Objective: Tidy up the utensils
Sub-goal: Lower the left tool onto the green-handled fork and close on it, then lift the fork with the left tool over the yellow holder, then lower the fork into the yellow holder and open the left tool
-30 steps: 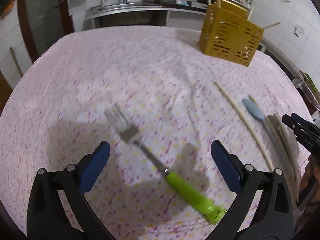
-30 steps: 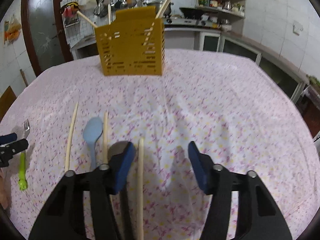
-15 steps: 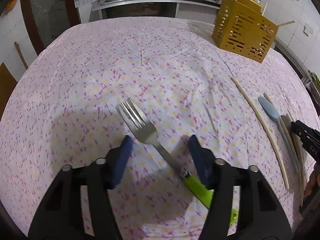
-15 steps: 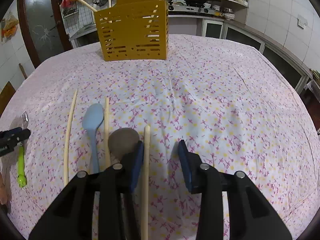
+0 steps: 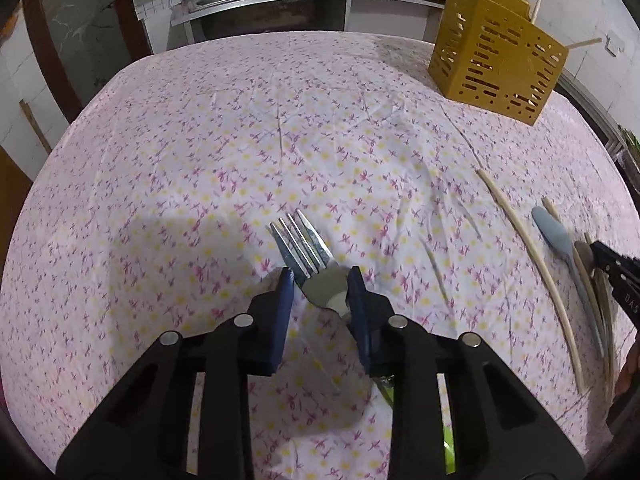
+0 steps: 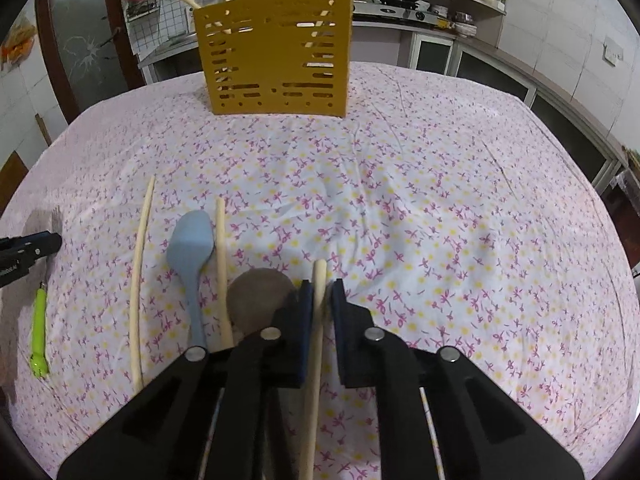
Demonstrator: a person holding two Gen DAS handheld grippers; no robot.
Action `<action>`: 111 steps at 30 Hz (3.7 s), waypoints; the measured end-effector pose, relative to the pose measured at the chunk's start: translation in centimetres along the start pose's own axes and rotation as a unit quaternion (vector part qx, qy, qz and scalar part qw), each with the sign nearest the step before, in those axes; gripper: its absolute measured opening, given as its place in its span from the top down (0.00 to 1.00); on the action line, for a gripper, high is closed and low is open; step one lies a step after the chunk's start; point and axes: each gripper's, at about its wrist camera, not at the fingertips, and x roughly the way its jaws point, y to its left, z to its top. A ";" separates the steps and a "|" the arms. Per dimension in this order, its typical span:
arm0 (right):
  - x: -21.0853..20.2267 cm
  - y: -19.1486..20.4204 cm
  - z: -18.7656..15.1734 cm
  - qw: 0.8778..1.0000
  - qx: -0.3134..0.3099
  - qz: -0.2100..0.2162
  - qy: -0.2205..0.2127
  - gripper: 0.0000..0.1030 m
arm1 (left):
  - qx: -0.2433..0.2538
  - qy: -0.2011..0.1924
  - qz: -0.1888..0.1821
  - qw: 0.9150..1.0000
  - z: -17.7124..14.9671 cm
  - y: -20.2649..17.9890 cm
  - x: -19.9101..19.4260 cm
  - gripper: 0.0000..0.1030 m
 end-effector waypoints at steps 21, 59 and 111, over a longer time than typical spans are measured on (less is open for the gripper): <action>-0.1 -0.9 -0.1 1.000 0.015 0.018 -0.005 0.94 | -0.003 0.023 0.012 1.000 3.6 -1.6 2.5 0.58; -8.4 -4.2 0.6 0.984 0.073 0.066 -0.148 0.94 | 0.009 -0.143 -0.094 0.985 1.8 -1.0 -7.7 0.79; -16.4 -3.3 21.1 0.900 0.057 0.046 -0.429 0.94 | 0.041 -0.300 -0.164 0.939 21.9 -9.7 -15.6 0.79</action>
